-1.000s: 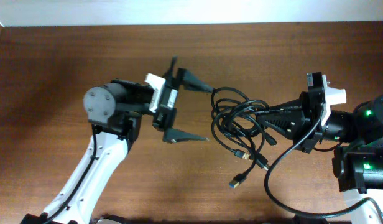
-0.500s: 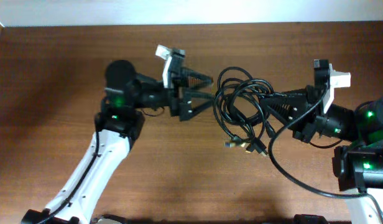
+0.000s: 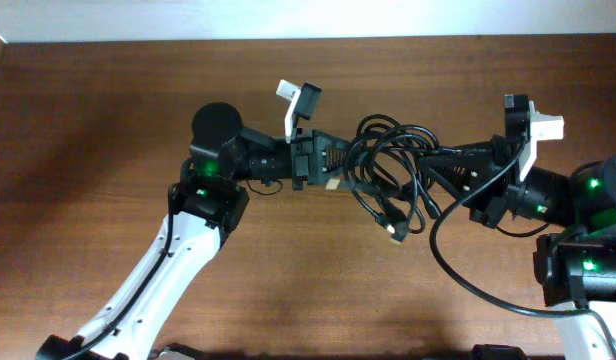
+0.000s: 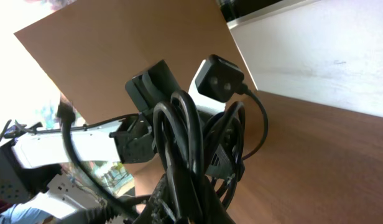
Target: Untangle cables
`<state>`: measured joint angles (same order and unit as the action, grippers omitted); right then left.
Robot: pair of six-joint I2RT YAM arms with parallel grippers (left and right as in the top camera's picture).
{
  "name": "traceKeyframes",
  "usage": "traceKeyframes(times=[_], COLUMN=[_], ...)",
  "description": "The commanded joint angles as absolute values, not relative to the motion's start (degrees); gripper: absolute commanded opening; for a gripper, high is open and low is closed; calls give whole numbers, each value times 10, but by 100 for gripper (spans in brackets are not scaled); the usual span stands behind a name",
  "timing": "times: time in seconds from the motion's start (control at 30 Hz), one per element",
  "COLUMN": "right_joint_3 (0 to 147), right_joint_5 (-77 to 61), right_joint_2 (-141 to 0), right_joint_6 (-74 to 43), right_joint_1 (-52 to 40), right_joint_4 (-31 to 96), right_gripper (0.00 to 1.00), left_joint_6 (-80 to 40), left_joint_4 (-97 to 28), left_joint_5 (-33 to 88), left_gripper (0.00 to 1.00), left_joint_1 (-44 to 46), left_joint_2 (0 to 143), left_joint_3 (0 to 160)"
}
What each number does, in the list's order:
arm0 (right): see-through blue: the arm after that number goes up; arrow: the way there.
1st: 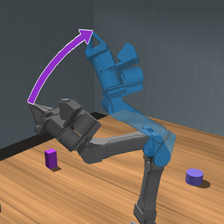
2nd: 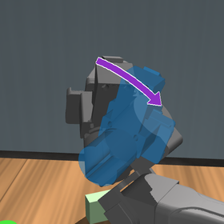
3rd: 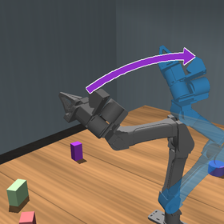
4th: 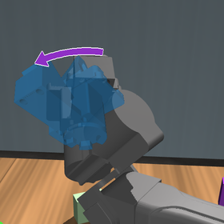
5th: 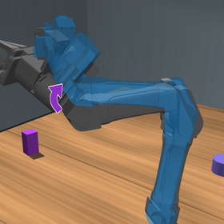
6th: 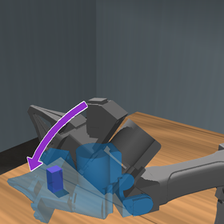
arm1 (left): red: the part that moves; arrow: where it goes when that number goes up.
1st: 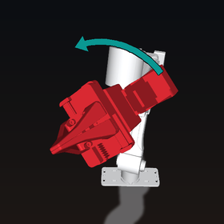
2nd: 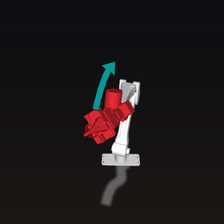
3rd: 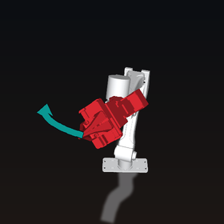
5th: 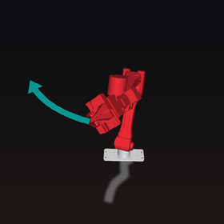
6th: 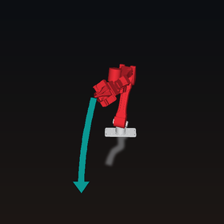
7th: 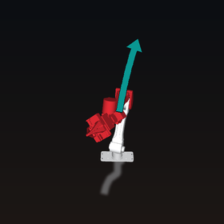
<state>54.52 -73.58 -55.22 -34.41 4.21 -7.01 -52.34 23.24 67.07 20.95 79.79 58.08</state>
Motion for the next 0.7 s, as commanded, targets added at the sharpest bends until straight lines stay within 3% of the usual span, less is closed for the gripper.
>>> traceKeyframes(times=[0.0,0.1,0.23,0.33,0.43,0.47,0.53,0.6,0.67], right_joint_3=[552,552,552,552,552,552,552,552,552], right_joint_5=[-713,-711,-702,-700,-700,-700,-700,-701,-712], right_joint_2=[-547,-548,-547,-547,-547,-547,-547,-547,-547], right_joint_6=[-345,-339,-335,-335,-335,-335,-335,-335,-335], right_joint_1=[41,41,41,41,41,41,41,41,41], right_joint_4=[-95,-101,-101,-101,-101,-101,-101,-101,-102], right_gripper=[4,4,4,4,4,4,4,4,4], left_joint_6=[-518,-519,-519,-590,-608,-608,-516,-431,-375], left_joint_4=[17,-123,-200,-301,-304,-300,-207,-92,41], left_joint_5=[604,576,575,530,516,519,584,679,772], left_gripper=[0,0,0,0,0,9,61,98,99], left_joint_1=[143,106,106,106,106,106,106,106,106], left_joint_2=[798,798,798,798,798,798,798,798,798], left_joint_3=[580,580,580,580,580,580,580,580,580])
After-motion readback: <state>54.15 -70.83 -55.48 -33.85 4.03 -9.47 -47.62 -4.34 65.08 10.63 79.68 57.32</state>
